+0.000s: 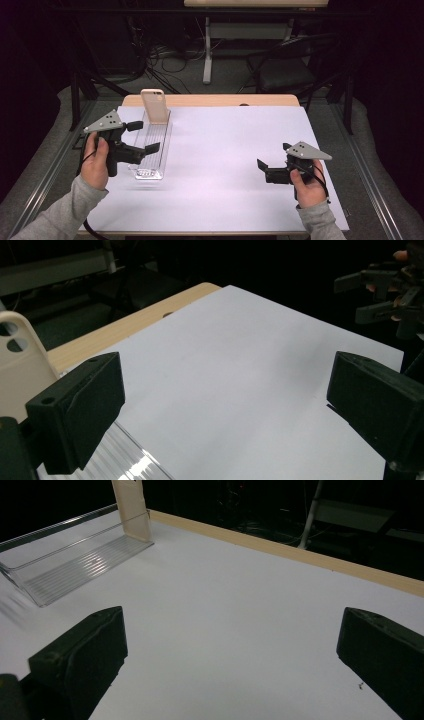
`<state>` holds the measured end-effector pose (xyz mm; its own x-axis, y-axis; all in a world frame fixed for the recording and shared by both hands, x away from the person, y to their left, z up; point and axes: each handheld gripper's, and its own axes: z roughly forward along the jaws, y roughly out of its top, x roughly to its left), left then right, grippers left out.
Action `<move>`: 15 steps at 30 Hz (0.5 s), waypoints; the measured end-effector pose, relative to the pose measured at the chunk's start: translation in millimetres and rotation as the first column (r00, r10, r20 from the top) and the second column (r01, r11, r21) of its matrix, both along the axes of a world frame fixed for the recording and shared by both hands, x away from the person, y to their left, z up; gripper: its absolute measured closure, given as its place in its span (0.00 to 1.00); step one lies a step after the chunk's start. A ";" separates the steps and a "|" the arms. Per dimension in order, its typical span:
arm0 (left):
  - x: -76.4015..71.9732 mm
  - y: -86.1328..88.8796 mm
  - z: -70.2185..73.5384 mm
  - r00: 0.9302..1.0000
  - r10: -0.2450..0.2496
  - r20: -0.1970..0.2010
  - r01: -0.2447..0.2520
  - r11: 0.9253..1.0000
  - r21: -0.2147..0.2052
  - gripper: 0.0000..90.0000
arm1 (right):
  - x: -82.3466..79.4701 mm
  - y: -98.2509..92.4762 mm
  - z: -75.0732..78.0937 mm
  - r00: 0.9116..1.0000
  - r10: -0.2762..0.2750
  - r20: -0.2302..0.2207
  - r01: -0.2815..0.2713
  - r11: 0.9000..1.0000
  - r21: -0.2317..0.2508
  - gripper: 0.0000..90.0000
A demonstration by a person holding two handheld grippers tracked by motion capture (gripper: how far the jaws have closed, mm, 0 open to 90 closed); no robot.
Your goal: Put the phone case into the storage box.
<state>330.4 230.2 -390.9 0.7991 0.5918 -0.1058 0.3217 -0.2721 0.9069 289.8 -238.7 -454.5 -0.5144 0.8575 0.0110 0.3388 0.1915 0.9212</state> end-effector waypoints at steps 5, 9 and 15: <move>-10.4 0.3 -11.7 1.000 0.009 -0.015 -0.009 0.999 -0.031 0.03 | -11.1 -5.2 -0.8 1.000 0.005 0.010 -0.005 1.000 -0.012 0.00; -16.3 2.6 -26.1 1.000 0.024 -0.004 -0.025 0.999 -0.036 0.03 | -18.2 -11.0 -5.6 1.000 0.009 0.006 -0.009 1.000 -0.004 0.00; -22.4 8.7 -58.0 1.000 0.011 -0.018 -0.012 0.996 -0.086 0.03 | -27.3 -17.7 -17.7 1.000 -0.019 0.000 0.019 1.000 0.005 0.00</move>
<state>308.0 238.9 -448.9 0.7899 0.5891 -0.1707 0.3405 -0.1898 0.9209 262.5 -256.4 -472.3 -0.4977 0.8672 0.0148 0.3421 0.1807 0.9221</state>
